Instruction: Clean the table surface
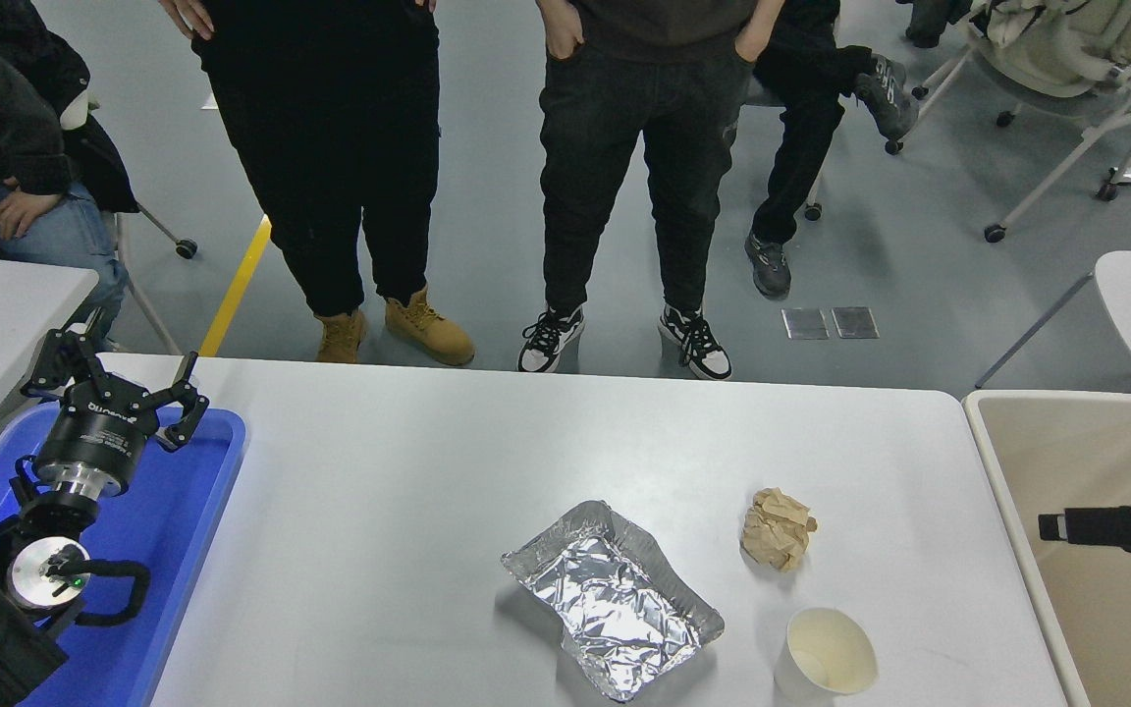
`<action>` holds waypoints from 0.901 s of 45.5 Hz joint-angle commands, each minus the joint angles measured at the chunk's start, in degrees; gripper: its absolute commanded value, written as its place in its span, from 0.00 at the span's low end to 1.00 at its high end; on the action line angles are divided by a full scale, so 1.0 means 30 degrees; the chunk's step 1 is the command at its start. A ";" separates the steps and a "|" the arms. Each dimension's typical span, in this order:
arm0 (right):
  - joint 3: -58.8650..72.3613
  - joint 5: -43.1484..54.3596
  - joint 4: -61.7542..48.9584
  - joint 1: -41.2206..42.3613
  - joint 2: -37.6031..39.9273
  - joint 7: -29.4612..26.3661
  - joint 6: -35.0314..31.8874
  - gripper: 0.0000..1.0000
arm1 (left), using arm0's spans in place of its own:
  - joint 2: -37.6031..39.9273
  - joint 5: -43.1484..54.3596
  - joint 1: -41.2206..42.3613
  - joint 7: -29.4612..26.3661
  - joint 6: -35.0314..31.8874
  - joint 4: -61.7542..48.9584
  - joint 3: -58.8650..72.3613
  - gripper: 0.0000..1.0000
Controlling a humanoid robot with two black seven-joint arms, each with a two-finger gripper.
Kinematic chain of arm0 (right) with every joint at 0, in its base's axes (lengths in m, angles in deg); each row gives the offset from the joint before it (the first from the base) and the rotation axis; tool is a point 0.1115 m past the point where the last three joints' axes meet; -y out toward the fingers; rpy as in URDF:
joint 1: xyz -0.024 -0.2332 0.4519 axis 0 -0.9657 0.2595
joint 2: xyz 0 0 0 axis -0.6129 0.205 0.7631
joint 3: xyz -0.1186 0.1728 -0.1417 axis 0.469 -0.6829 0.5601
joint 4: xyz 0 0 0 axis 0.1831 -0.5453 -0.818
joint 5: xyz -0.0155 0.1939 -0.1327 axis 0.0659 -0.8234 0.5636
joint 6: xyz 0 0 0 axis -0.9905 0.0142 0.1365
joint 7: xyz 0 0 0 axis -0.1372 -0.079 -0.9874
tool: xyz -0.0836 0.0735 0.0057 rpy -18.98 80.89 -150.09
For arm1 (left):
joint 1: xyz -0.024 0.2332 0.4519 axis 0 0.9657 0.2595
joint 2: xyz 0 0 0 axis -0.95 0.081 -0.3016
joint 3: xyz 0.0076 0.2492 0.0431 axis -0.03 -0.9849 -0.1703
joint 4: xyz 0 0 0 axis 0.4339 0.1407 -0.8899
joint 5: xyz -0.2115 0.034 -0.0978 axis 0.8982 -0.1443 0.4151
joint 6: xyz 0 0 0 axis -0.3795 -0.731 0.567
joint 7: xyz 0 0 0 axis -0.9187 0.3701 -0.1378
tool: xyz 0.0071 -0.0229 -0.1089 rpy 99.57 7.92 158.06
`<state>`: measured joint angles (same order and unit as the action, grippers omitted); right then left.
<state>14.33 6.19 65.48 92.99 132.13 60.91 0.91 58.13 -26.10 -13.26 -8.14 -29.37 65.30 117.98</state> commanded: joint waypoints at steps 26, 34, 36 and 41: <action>0.2191 0.0110 0.1364 0.3218 -0.4672 -0.2608 -0.1863 1.00 | 0.0000 0.0001 -0.0002 0.0000 0.0000 0.0000 0.0000 1.00; 0.2720 -0.0124 0.1217 0.3777 -0.5084 -0.2931 -0.1863 0.99 | 0.0000 0.0001 -0.0002 0.0000 0.0000 0.0000 0.0000 1.00; 0.2778 -0.0300 0.1217 0.3748 -0.5229 -0.3018 -0.1863 0.99 | 0.0000 0.0001 -0.0002 0.0000 0.0000 0.0000 0.0000 1.00; 0.3392 -0.0272 0.1071 0.3777 -0.6078 -0.3136 -0.1863 0.99 | 0.0000 0.0001 -0.0002 0.0000 0.0000 0.0000 0.0000 1.00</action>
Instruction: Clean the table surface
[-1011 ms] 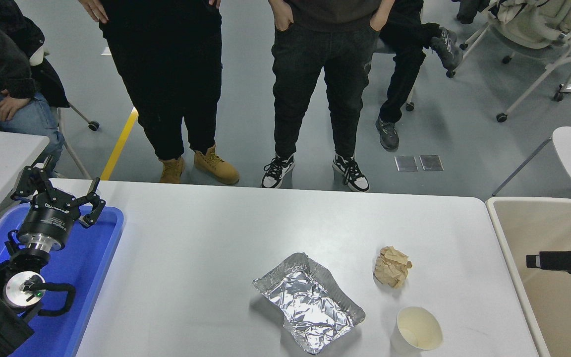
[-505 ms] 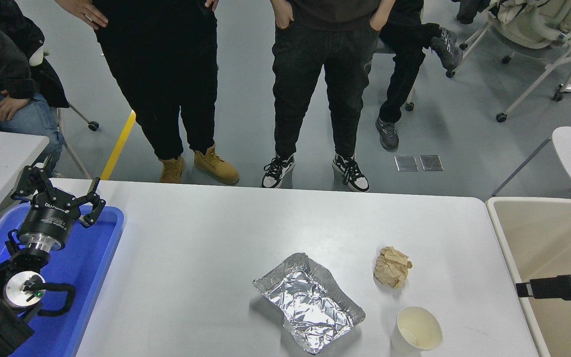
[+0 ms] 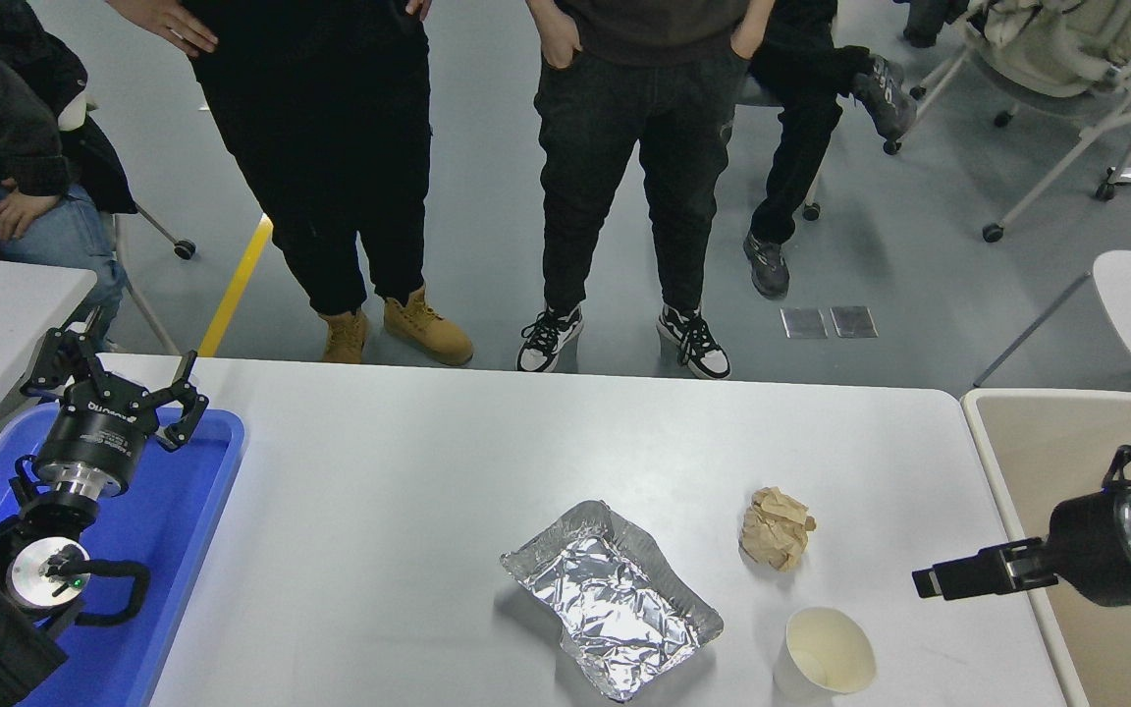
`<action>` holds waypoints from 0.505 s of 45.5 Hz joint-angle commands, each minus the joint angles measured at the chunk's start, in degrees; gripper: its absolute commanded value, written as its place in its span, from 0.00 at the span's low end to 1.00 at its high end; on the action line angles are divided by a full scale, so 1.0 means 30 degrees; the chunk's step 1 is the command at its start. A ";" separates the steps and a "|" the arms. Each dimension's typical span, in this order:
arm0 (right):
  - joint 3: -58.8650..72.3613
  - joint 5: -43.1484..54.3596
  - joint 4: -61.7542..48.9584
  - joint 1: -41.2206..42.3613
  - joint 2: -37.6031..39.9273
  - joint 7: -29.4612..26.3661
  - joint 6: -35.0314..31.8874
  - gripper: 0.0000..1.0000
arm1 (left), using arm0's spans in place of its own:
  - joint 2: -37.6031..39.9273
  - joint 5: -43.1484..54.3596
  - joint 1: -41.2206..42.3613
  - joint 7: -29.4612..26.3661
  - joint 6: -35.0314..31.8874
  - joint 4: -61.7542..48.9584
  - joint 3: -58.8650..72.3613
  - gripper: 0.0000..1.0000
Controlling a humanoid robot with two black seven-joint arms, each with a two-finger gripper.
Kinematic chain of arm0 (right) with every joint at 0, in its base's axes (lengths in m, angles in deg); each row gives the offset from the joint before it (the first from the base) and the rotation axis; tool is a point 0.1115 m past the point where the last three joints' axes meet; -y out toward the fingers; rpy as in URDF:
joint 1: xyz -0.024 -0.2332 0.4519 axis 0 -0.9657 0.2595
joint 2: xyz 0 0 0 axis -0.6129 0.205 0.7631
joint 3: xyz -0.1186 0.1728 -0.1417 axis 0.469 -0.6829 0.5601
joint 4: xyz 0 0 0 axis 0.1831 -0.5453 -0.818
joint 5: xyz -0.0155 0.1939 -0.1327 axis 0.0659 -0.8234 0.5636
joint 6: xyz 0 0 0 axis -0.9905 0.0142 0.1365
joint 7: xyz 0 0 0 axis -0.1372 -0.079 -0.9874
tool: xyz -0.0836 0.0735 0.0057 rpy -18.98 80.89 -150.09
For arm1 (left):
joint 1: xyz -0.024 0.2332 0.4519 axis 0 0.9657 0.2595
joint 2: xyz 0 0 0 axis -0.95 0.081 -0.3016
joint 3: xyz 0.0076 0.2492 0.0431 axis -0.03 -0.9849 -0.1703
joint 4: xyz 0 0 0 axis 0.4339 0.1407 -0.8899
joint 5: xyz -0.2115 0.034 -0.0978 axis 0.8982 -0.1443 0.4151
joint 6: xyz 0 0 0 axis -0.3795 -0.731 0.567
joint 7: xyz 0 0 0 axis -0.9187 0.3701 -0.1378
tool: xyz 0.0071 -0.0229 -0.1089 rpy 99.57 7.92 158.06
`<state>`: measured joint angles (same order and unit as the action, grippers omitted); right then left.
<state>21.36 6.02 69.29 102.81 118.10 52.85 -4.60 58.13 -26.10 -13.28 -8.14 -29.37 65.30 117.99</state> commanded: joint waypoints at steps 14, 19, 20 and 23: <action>0.1461 0.0080 -0.0990 0.0328 -0.3104 -0.0450 0.0062 0.99 | 0.0000 0.0000 0.0003 0.0000 0.0000 -0.0001 0.0000 1.00; 0.1461 0.0168 -0.2014 0.0210 -0.3485 -0.0479 0.0121 0.98 | 0.0000 0.0000 0.0003 0.0000 0.0000 -0.0001 0.0000 1.00; 0.1461 0.0168 -0.2160 0.0181 -0.3573 -0.0479 0.0121 0.98 | 0.0000 0.0000 0.0003 0.0000 0.0000 -0.0001 0.0000 1.00; 0.1461 0.0168 -0.2425 0.0006 -0.3808 -0.0683 0.0150 0.95 | 0.0000 0.0000 0.0003 0.0000 0.0000 -0.0001 0.0000 1.00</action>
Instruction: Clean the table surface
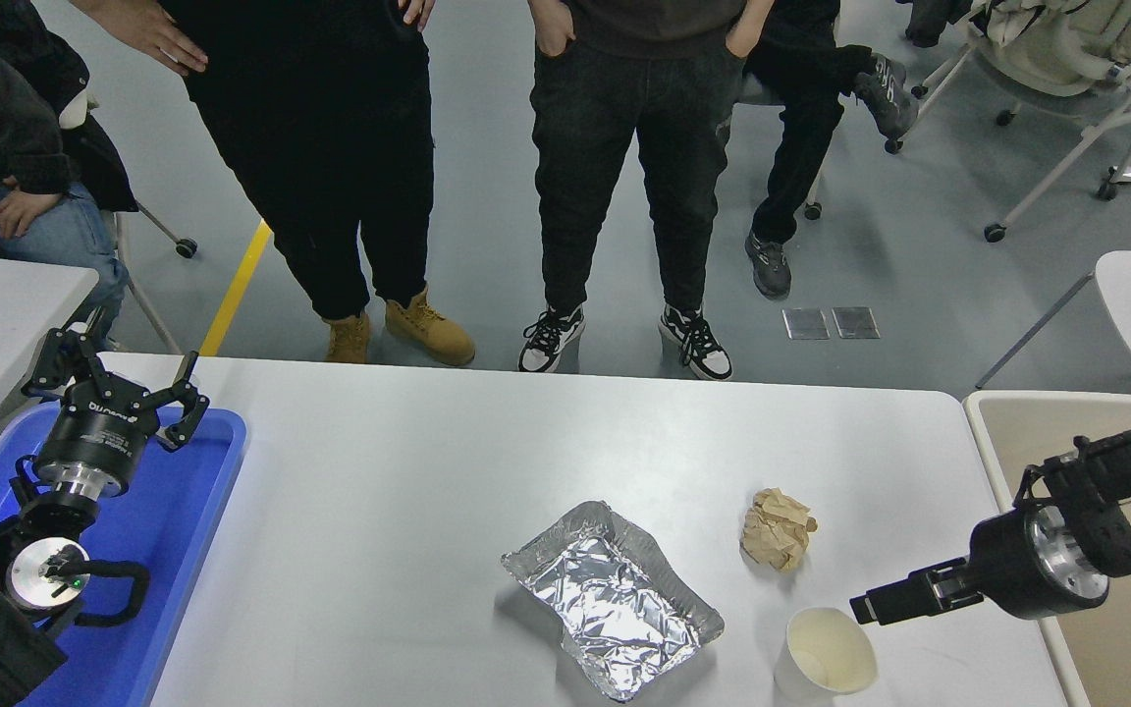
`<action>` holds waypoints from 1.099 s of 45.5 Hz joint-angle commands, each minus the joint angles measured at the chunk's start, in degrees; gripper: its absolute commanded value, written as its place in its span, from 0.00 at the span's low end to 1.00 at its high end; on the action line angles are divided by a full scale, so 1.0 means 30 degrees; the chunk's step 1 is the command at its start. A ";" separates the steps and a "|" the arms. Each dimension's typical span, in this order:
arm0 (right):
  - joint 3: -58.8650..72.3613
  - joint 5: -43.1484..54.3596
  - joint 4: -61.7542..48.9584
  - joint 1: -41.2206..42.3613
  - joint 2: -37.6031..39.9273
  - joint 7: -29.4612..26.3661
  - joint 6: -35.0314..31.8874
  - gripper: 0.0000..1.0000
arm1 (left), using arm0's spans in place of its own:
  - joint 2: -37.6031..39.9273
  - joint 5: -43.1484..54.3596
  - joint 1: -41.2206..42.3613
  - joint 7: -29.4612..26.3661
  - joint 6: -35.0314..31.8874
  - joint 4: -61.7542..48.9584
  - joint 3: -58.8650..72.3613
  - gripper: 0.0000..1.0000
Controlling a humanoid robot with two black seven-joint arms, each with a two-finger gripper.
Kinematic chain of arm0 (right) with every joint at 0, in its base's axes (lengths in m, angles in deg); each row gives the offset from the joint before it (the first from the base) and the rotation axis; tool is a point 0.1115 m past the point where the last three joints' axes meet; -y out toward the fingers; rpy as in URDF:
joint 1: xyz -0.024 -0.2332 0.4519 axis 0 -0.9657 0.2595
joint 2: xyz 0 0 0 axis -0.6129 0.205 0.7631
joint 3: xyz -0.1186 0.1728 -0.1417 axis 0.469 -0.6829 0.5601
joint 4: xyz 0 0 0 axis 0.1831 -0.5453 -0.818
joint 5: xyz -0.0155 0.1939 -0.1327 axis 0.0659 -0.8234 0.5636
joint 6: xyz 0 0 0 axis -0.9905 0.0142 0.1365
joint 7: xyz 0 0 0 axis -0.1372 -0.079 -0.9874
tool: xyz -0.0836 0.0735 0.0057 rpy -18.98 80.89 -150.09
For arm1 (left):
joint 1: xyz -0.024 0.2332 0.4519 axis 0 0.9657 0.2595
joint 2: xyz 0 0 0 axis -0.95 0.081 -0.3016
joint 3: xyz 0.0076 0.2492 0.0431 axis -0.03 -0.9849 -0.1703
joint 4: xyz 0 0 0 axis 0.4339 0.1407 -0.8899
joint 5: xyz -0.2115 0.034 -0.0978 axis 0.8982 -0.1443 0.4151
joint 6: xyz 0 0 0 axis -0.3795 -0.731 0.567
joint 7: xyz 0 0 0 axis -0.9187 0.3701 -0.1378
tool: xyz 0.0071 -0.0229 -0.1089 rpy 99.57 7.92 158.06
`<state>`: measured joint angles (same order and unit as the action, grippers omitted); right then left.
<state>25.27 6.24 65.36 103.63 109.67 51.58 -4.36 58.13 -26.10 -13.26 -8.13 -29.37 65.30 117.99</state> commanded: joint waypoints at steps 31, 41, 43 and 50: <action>-0.0108 0.0033 -0.1027 -0.1674 -0.1697 -0.1521 0.0070 0.94 | 0.0000 0.0001 -0.0002 -0.0001 0.0000 0.0000 0.0000 1.00; 0.0009 0.0238 -0.1320 -0.1674 -0.2343 -0.1521 0.0070 0.94 | 0.0000 0.0001 -0.0002 -0.0001 0.0000 0.0000 0.0000 1.00; 0.0067 0.0384 -0.1408 -0.1674 -0.2431 -0.1580 0.0070 0.93 | 0.0000 0.0001 -0.0002 -0.0001 0.0000 0.0000 0.0000 1.00; 0.0097 0.0941 -0.1847 -0.1820 -0.2782 -0.1580 0.0099 0.86 | 0.0000 0.0001 -0.0002 -0.0001 0.0000 0.0000 0.0000 1.00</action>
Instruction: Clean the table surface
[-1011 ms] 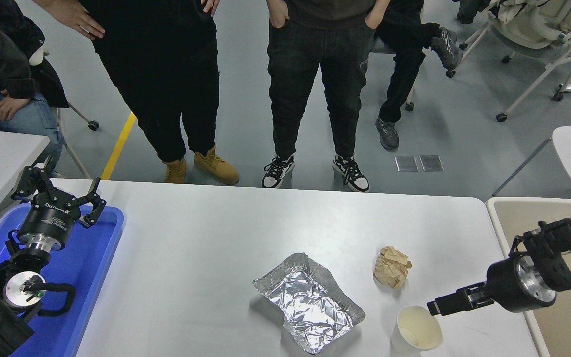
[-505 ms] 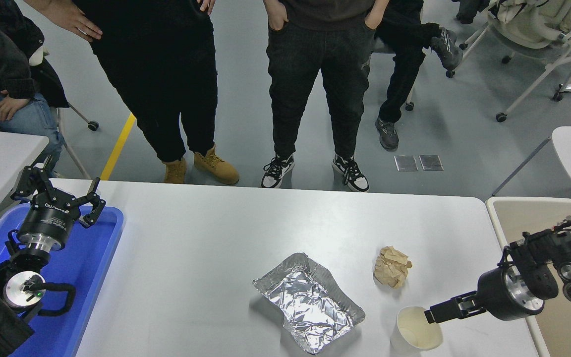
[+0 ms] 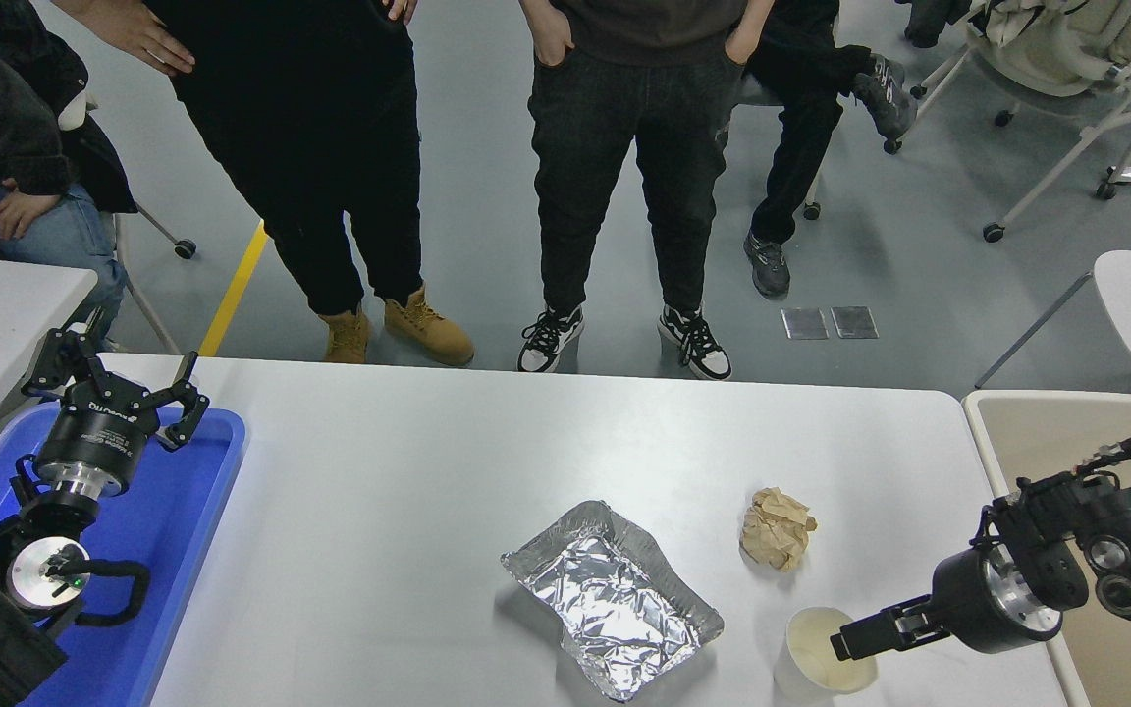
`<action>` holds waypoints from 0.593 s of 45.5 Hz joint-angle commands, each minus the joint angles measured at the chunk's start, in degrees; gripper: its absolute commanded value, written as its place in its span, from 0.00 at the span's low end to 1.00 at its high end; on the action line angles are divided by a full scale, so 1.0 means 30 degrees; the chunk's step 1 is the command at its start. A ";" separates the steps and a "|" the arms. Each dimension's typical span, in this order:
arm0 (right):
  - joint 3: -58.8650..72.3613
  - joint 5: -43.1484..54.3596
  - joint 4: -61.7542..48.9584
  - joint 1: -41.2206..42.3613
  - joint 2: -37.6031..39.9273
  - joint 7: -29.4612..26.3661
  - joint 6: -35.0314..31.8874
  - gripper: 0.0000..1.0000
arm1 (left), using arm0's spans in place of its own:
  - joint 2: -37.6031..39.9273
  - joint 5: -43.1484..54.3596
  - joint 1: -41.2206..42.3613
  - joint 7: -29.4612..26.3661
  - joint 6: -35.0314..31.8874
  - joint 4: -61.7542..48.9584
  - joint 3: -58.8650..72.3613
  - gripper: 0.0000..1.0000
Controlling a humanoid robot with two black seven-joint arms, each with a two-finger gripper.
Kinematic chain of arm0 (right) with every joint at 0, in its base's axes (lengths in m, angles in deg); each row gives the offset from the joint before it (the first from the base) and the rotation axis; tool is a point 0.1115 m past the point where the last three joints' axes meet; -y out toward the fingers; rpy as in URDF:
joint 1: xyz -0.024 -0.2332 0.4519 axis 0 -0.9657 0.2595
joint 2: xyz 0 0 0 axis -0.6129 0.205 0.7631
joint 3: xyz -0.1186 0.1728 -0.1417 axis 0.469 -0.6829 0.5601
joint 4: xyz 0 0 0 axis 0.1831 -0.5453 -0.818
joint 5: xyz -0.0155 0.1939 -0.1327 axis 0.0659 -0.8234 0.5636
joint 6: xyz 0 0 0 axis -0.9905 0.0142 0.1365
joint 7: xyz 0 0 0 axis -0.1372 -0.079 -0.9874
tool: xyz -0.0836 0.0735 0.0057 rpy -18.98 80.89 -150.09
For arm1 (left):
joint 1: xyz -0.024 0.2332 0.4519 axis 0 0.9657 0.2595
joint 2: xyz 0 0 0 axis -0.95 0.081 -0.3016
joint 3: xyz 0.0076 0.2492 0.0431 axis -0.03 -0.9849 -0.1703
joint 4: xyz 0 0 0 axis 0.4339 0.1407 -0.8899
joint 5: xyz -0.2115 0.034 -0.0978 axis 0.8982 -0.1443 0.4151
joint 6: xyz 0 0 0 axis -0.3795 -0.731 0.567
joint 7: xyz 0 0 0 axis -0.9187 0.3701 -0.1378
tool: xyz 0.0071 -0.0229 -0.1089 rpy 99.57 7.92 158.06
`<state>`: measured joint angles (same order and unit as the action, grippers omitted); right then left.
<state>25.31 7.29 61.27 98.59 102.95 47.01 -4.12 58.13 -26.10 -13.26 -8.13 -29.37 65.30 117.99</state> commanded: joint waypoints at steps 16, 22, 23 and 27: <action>0.0173 0.1208 -0.1598 -0.0405 -0.1130 -0.0054 0.0017 0.62 | 0.0000 0.0000 -0.0001 0.0000 0.0000 0.0000 0.0000 1.00; 0.0203 0.1618 -0.1598 -0.0493 -0.1159 -0.0054 0.0017 0.43 | 0.0000 0.0000 -0.0001 0.0000 0.0000 0.0000 0.0000 1.00; 0.0203 0.1618 -0.1598 -0.0493 -0.1159 -0.0054 0.0017 0.40 | 0.0000 0.0000 -0.0001 0.0000 0.0000 0.0000 0.0000 1.00; 0.0203 0.1618 -0.1598 -0.0464 -0.1130 -0.0025 -0.0041 0.25 | 0.0000 0.0000 -0.0001 0.0000 0.0000 0.0000 0.0000 1.00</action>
<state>25.83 11.09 57.08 97.45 99.87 46.88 -4.07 58.13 -26.10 -13.27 -8.14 -29.37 65.30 117.99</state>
